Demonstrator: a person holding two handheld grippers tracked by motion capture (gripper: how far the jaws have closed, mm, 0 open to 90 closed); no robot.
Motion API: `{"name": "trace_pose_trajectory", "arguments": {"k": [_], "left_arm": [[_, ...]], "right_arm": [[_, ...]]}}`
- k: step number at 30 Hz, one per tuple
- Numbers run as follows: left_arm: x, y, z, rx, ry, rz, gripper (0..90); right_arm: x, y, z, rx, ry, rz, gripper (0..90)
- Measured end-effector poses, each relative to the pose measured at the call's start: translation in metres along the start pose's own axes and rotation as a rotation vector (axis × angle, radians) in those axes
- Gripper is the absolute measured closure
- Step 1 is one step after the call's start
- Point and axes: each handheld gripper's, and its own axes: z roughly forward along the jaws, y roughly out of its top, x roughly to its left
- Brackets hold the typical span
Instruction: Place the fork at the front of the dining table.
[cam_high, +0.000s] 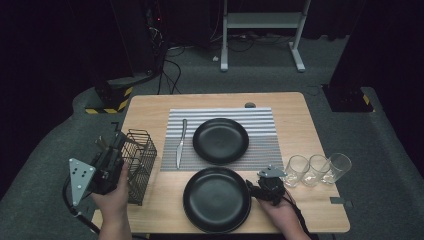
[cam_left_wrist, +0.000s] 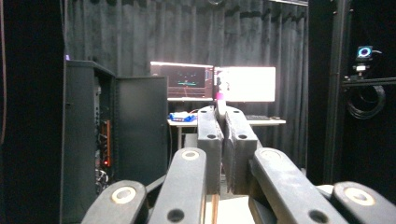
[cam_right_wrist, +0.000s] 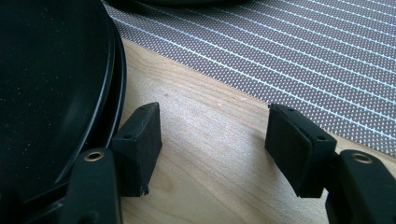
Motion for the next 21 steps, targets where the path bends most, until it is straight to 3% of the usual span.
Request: {"name": "trace_pose_trajectory", "arguments": {"k": [13,21], "left_arm": [[-0.017,0.0,0.003,0.0,-0.089,-0.015,86.2],[-0.028,-0.007,0.01,0.03,-0.133,-0.019,86.2]], "right_arm": [[0.0,0.0,0.0,0.0,0.0,0.0,36.0],[0.0,0.0,0.0,0.0,0.0,0.0,36.0]]}}
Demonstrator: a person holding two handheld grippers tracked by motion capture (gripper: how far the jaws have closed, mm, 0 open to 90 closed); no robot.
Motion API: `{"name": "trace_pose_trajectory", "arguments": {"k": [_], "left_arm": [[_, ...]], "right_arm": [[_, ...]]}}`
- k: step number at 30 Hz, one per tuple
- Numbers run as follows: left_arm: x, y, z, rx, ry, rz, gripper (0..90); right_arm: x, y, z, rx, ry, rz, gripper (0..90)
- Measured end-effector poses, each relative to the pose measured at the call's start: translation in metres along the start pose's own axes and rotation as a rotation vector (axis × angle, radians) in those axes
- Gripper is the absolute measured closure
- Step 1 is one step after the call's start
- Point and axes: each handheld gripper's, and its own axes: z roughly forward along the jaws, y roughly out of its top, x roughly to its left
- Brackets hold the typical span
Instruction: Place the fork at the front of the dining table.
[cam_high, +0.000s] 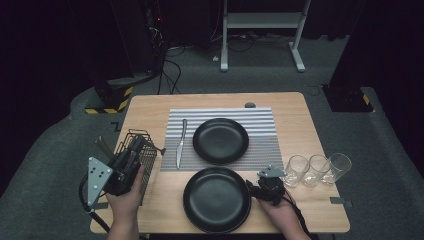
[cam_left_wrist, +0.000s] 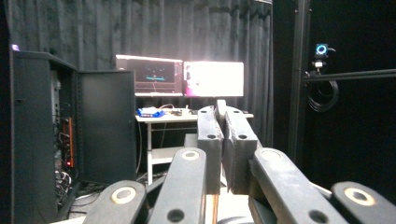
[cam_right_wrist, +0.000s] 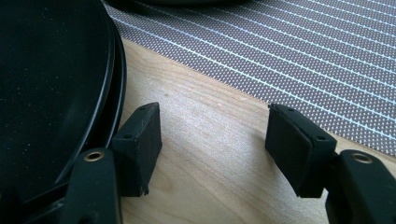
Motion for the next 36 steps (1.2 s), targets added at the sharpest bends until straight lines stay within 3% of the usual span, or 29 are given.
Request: {"name": "trace_pose_trajectory", "arguments": {"k": [12,19,26,30,32,36], "left_arm": [[-0.013,-0.006,0.007,0.031,-0.053,0.0,86.2],[-0.023,-0.01,0.011,0.049,-0.086,0.001,86.2],[-0.031,-0.017,0.018,0.072,-0.116,0.001,86.2],[-0.035,-0.021,0.021,0.087,-0.138,-0.008,86.2],[-0.037,-0.022,0.022,0.092,-0.148,-0.011,86.2],[-0.041,-0.025,0.025,0.107,-0.164,-0.011,86.2]], "right_arm": [[0.0,0.0,0.0,-0.002,0.0,-0.001,37.1],[0.0,-0.002,-0.003,-0.027,-0.034,0.006,43.3],[-0.003,-0.002,-0.006,-0.037,-0.011,0.022,46.1],[-0.003,-0.003,-0.008,-0.058,-0.008,0.005,48.8],[-0.002,-0.002,-0.011,-0.077,-0.038,-0.01,51.5],[-0.003,0.001,-0.017,-0.124,-0.033,-0.009,53.3]]}}
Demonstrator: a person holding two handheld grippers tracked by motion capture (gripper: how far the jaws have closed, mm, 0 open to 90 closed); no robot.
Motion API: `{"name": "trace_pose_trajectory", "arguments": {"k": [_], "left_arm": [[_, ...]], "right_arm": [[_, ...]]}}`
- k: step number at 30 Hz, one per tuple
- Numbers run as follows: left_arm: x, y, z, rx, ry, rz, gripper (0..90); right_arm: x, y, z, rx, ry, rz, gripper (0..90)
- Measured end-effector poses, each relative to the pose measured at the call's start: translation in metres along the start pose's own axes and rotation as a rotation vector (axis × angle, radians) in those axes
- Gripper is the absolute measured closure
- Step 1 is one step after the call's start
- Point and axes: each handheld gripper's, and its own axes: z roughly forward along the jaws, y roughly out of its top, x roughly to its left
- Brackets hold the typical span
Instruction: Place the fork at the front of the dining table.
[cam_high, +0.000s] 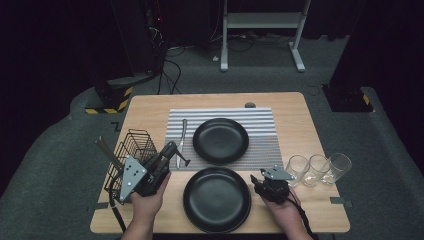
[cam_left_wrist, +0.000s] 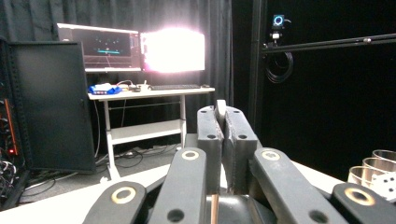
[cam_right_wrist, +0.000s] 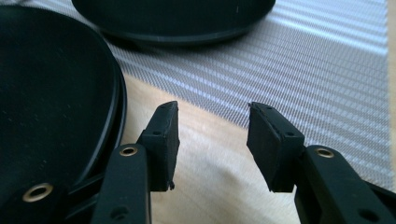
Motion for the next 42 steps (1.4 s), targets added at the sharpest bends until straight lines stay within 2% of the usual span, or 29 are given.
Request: {"name": "trace_pose_trajectory", "arguments": {"k": [2,9,12,16,22,29,32,34,37,39,41,42], "left_arm": [[-0.002,-0.001,0.001,0.001,-0.005,-0.002,86.2],[-0.006,0.003,0.005,-0.003,-0.009,0.007,86.2],[-0.007,0.005,0.007,-0.007,-0.007,0.007,86.2],[-0.008,0.006,0.014,-0.011,-0.012,-0.005,86.2],[-0.01,0.003,0.024,0.005,-0.016,-0.025,86.3],[-0.015,0.001,0.029,0.012,-0.026,-0.012,86.2],[-0.017,0.0,0.029,0.016,-0.037,-0.005,86.2],[-0.018,-0.001,0.029,0.018,-0.042,-0.004,86.2],[-0.019,-0.003,0.029,0.024,-0.05,0.002,86.2],[-0.019,-0.004,0.029,0.029,-0.055,0.002,86.2],[-0.02,-0.006,0.03,0.032,-0.059,-0.001,86.2],[-0.02,-0.006,0.03,0.035,-0.061,0.0,86.2]], "right_arm": [[0.0,0.002,-0.004,-0.02,-0.006,-0.012,53.3],[-0.001,0.007,-0.011,-0.024,-0.001,0.017,50.4],[-0.001,0.011,-0.014,-0.039,0.022,0.015,50.5],[0.0,0.013,-0.018,-0.061,0.016,0.015,49.1],[0.005,0.015,-0.02,-0.085,0.002,-0.011,47.1],[0.007,0.018,-0.025,-0.111,0.005,-0.023,46.9],[0.008,0.019,-0.028,-0.14,0.002,-0.035,49.2],[0.009,0.016,-0.029,-0.177,0.003,-0.082,53.1],[0.011,0.015,-0.031,-0.196,0.013,-0.084,55.7],[0.012,0.015,-0.032,-0.189,0.015,-0.085,55.2],[0.013,0.018,-0.032,-0.166,0.038,-0.046,53.9],[0.013,0.019,-0.032,-0.154,0.046,-0.042,53.5]]}}
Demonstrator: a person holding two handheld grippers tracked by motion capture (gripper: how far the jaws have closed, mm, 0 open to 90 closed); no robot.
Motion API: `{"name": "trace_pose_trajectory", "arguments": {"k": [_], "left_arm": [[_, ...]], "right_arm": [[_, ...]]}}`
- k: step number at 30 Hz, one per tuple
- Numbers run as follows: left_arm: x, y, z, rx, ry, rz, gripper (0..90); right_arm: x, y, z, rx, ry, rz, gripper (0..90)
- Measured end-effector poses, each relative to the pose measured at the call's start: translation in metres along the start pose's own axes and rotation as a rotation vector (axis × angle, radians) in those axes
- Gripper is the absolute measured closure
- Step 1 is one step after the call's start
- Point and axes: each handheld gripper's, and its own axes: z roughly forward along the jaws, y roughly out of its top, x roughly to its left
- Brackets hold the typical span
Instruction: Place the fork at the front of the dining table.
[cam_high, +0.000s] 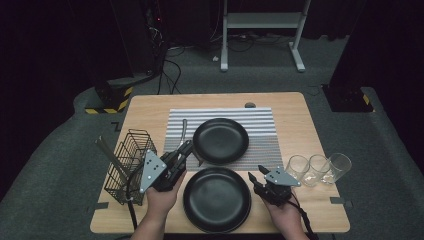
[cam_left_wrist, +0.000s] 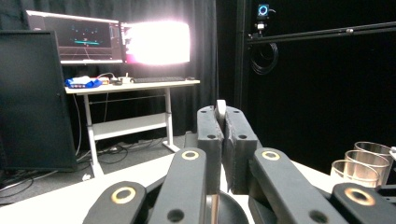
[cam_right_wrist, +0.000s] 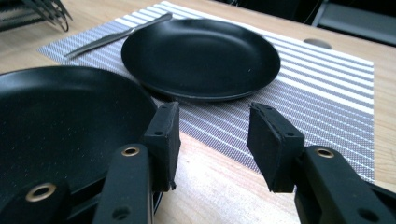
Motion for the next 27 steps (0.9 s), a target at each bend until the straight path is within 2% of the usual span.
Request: {"name": "trace_pose_trajectory", "arguments": {"k": [6,9,13,21,22,23,27], "left_arm": [[0.0,-0.003,0.002,0.007,-0.005,-0.003,86.2],[0.0,-0.004,0.003,0.011,-0.006,-0.007,86.2],[0.0,-0.005,0.004,0.016,-0.011,-0.01,86.2],[-0.003,-0.007,0.006,0.026,-0.022,-0.009,86.2],[-0.003,-0.007,0.006,0.027,-0.023,-0.012,86.2],[-0.003,-0.008,0.006,0.028,-0.023,-0.013,86.2],[-0.003,-0.008,0.007,0.032,-0.027,-0.012,86.2]], "right_arm": [[0.0,0.005,0.004,0.045,0.027,0.029,41.1],[0.001,0.009,0.005,0.042,0.028,0.015,31.8],[0.004,0.015,0.007,0.042,0.017,-0.004,24.9],[0.008,0.024,0.012,0.072,0.028,-0.001,25.0],[0.008,0.024,0.013,0.074,0.039,-0.009,31.9],[0.009,0.024,0.013,0.077,0.054,-0.016,33.4],[0.013,0.025,0.014,0.066,0.039,-0.032,31.6]]}}
